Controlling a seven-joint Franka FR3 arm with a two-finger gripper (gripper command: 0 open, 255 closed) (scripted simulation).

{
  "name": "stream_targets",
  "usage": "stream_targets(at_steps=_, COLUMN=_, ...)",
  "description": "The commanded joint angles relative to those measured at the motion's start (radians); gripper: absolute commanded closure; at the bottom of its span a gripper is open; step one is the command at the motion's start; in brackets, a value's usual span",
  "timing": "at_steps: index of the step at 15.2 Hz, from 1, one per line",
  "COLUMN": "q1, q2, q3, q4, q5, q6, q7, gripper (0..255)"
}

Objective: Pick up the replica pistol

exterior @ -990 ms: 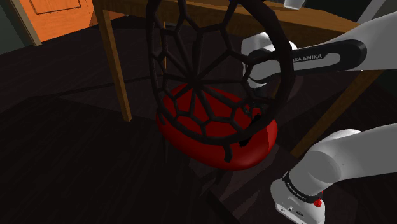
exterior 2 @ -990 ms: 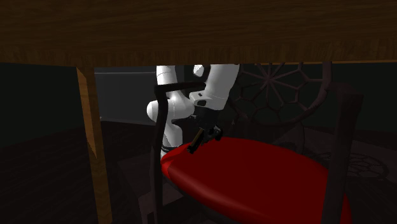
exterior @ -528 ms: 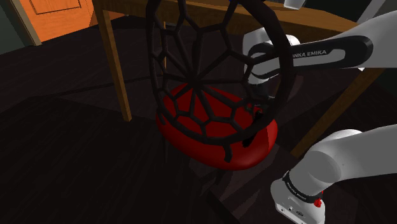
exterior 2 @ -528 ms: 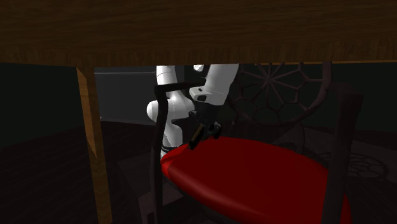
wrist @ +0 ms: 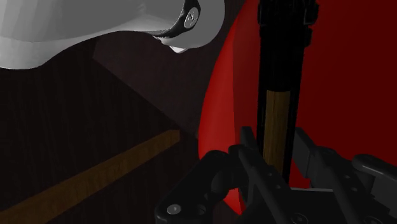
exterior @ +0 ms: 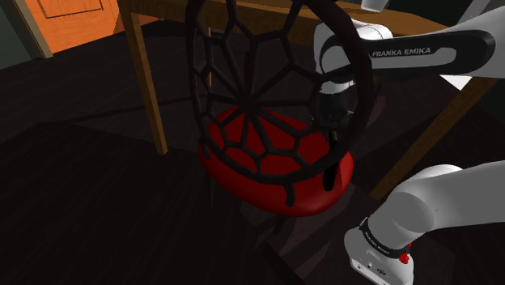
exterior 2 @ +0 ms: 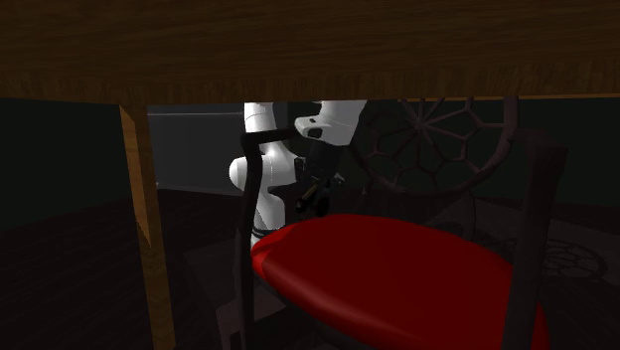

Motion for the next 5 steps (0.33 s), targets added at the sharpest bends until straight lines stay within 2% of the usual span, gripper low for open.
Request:
stream_targets(at_steps=1, q1=0.0, q2=-0.004, q3=-0.001, q4=0.022, q5=0.0, q6=-0.026, q7=-0.001, gripper=255)
stream_targets(at_steps=5, q1=-0.001, q2=-0.008, q3=-0.003, q4=0.048, q5=-0.002, q6=-0.056, q7=-0.004, gripper=255)
